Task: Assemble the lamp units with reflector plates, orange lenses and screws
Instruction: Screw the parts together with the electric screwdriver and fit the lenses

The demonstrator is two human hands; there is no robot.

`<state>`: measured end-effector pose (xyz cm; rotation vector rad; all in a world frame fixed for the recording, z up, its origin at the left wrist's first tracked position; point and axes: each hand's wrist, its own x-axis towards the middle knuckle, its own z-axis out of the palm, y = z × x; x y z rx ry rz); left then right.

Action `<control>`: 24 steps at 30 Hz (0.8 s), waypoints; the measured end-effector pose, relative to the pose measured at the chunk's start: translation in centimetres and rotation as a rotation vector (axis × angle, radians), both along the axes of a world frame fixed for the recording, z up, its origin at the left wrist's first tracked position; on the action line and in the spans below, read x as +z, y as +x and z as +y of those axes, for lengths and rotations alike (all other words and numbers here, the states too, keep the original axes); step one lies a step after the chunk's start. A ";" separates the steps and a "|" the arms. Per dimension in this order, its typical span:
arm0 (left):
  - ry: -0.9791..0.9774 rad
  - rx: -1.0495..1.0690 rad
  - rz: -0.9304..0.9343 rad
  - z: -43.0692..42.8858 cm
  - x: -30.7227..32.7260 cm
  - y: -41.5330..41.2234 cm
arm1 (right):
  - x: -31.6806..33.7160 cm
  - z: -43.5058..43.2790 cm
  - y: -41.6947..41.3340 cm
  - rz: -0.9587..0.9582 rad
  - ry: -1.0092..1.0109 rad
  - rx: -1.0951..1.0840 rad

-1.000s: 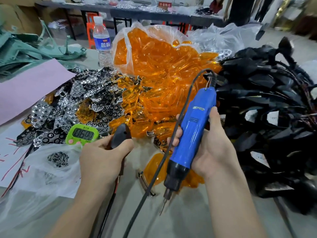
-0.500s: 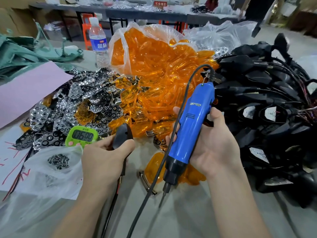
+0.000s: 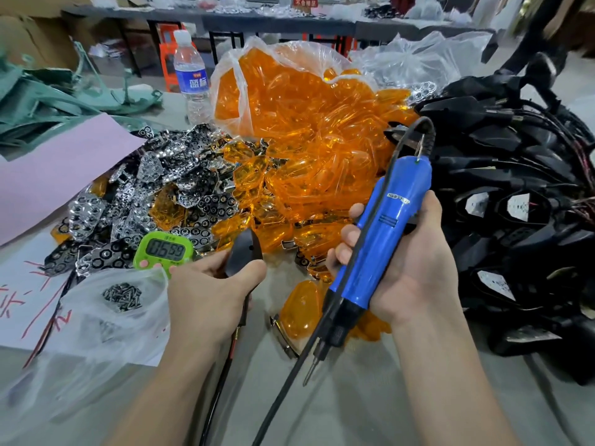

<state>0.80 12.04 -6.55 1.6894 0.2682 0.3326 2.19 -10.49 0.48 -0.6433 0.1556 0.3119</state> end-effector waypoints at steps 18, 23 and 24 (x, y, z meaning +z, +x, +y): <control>0.049 -0.002 0.010 -0.2 0.4 -0.2 | -0.6 -0.5 0.4 0.013 -0.079 0.061; 0.044 0.000 0.010 -0.3 0.4 -0.2 | -1.0 -0.5 0.4 0.029 0.006 0.025; 0.043 -0.001 0.008 -0.3 0.5 -0.2 | -1.0 -0.5 0.5 0.041 0.026 0.009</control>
